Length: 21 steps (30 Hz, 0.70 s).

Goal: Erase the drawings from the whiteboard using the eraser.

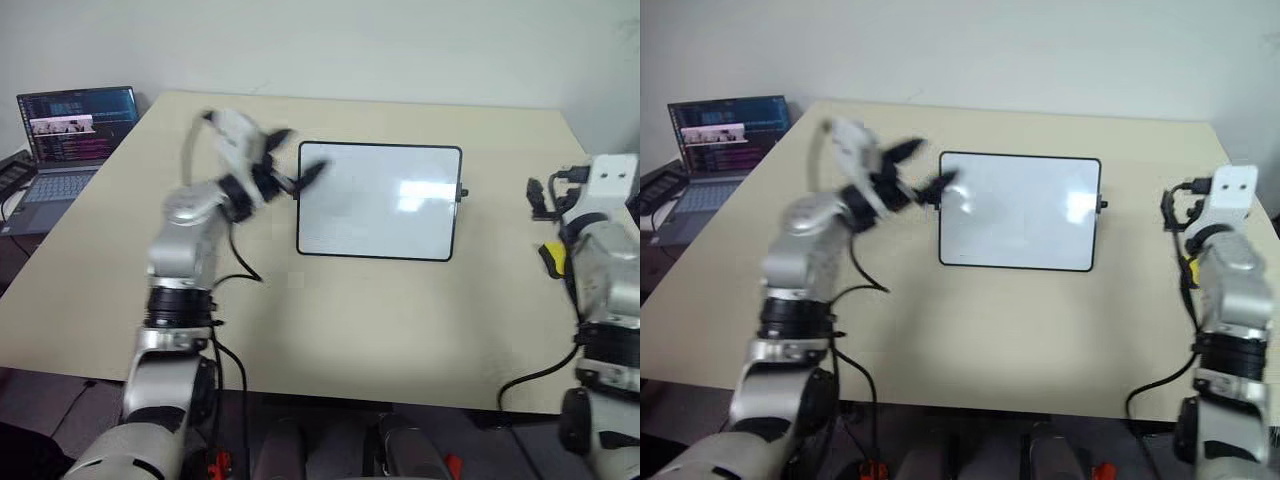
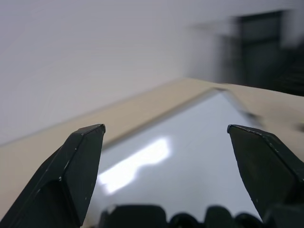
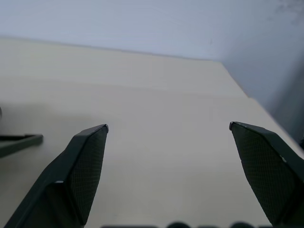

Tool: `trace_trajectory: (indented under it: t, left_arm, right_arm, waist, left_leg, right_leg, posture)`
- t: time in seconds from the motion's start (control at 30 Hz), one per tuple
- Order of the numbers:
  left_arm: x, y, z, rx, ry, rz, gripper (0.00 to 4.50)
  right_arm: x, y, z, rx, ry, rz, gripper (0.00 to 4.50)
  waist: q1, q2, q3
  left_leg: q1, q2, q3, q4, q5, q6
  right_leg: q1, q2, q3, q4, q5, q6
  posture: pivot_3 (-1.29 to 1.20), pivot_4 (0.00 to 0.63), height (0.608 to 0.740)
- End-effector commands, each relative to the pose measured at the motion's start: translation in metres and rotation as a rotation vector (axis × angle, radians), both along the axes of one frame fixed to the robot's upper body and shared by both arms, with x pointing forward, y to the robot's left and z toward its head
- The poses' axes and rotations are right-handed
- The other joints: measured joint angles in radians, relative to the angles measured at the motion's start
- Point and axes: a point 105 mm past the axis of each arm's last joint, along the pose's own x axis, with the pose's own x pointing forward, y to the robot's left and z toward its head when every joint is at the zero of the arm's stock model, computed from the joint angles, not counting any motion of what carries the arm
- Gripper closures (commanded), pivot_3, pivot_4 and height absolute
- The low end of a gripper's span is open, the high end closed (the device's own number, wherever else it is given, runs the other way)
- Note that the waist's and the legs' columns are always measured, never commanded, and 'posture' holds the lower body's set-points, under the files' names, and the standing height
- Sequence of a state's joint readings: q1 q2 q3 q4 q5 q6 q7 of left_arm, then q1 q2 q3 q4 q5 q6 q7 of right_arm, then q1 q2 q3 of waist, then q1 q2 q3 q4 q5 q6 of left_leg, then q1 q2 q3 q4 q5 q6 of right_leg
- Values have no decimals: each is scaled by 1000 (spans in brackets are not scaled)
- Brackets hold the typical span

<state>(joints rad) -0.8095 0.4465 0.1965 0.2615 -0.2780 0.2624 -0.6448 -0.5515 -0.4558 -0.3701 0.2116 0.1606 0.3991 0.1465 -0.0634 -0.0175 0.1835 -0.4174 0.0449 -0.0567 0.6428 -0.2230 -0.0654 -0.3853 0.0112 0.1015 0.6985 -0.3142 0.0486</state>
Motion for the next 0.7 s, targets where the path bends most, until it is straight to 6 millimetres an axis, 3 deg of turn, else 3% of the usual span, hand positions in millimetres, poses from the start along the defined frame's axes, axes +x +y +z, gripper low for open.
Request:
trace_trajectory:
  t: [0.03, 0.13, 0.27, 0.47, 0.7]
  left_arm:
    - [4, 36, 2, -5, -46, 194, 0]
    - [7, 52, -12, -7, -19, 286, 0]
    - [14, 48, -61, 32, 80, 326, 0]
    - [20, 38, -106, -17, 153, 395, 0]
    - [22, 36, -127, -28, 148, 435, 0]
  right_arm:
    - [-2, -7, 7, 48, -108, -30, 57]
    - [1, 3, -2, 90, -123, 3, 57]
    - [7, 21, -15, 89, -126, 55, 57]
    - [13, 28, -35, 91, -98, 69, 57]
    - [13, 34, -48, 99, -117, 54, 57]
  waist:
    - [4, 0, 0]
    - [15, 0, 0]
    - [20, 0, 0]
    - [18, 0, 0]
    - [9, 0, 0]
  left_leg:
    - [0, 0, 0, -1, 0, 0]
    - [-1, -1, 0, 0, 0, 0]
    - [0, -1, 0, 1, 0, -1]
    - [0, -1, 0, 1, 0, -1]
    - [0, -1, 0, 1, 0, -1]
  right_leg:
    - [0, -1, 0, 0, 0, 0]
    - [0, -3, -1, -1, 0, 0]
    - [1, -2, -2, 0, 0, 0]
    - [1, -2, -1, 0, 1, 1]
    - [0, -2, -1, 0, 1, 1]
  posture:
    - [0, 150, 740]
    - [0, 150, 740]
    - [0, 150, 740]
    - [0, 150, 740]
    - [0, 150, 740]
